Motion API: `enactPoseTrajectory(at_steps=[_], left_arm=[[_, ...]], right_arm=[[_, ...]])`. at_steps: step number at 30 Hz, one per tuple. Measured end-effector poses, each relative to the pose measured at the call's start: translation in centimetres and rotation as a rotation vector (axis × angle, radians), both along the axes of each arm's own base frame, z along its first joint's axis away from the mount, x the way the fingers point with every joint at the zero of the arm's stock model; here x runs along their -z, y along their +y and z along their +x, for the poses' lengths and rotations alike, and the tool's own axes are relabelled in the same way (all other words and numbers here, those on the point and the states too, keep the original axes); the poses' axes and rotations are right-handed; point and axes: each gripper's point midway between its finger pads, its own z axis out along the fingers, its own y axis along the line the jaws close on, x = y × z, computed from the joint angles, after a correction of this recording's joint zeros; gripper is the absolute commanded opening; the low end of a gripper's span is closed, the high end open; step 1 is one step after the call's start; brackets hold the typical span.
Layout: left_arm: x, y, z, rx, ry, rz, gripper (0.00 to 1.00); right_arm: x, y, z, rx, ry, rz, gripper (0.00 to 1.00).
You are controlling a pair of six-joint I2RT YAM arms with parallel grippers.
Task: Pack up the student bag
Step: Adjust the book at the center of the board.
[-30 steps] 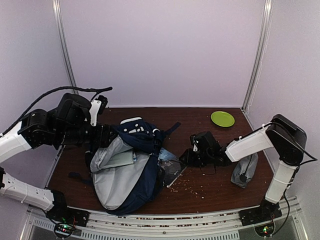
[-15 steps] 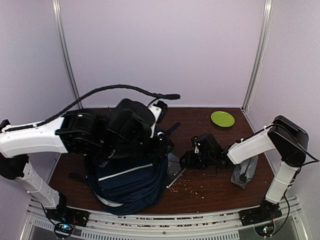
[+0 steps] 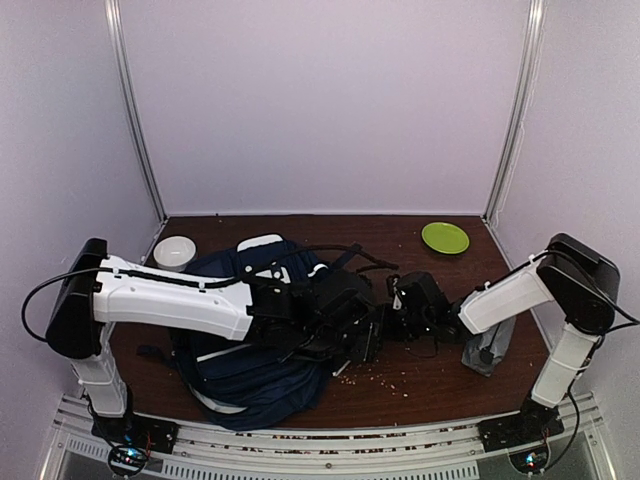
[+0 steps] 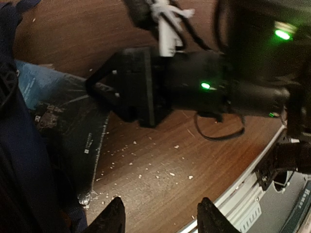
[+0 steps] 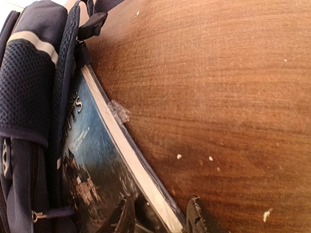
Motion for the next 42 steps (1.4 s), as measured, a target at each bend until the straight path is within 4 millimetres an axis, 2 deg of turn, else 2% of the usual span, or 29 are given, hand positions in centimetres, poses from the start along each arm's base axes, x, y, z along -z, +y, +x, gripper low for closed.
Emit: enactPoseTrajectory(at_steps=[4, 15, 21, 26, 32, 37, 42], left_arm=[[2.6, 0.8, 1.3, -0.145, 0.106, -0.013, 0.87], [8.4, 2.0, 1.0, -0.429, 0.330, -0.007, 0.84], [10.2, 3.0, 1.1, -0.530, 0.406, -0.021, 0.84], [10.2, 3.4, 1.3, -0.569, 0.458, -0.073, 0.85], [10.0, 4.3, 2.1, -0.617, 0.490, -0.111, 0.86], [10.2, 6.9, 3.0, -0.681, 0.471, -0.082, 0.88], [12.1, 9.8, 3.3, -0.724, 0.454, -0.005, 0.89]], right_arm=[[-0.1, -0.5, -0.5, 0.006, -0.001, 0.005, 0.44], [-0.4, -1.9, -0.4, 0.064, -0.013, -0.017, 0.54], [-0.5, -2.7, -0.2, 0.092, -0.024, -0.042, 0.59], [-0.6, -2.5, 0.2, 0.077, -0.033, -0.066, 0.60], [-0.6, -1.3, 1.7, 0.052, -0.049, -0.090, 0.61], [-0.7, -0.7, 2.2, 0.031, -0.058, -0.092, 0.62], [-0.7, 0.7, 2.7, -0.009, -0.051, -0.067, 0.60]])
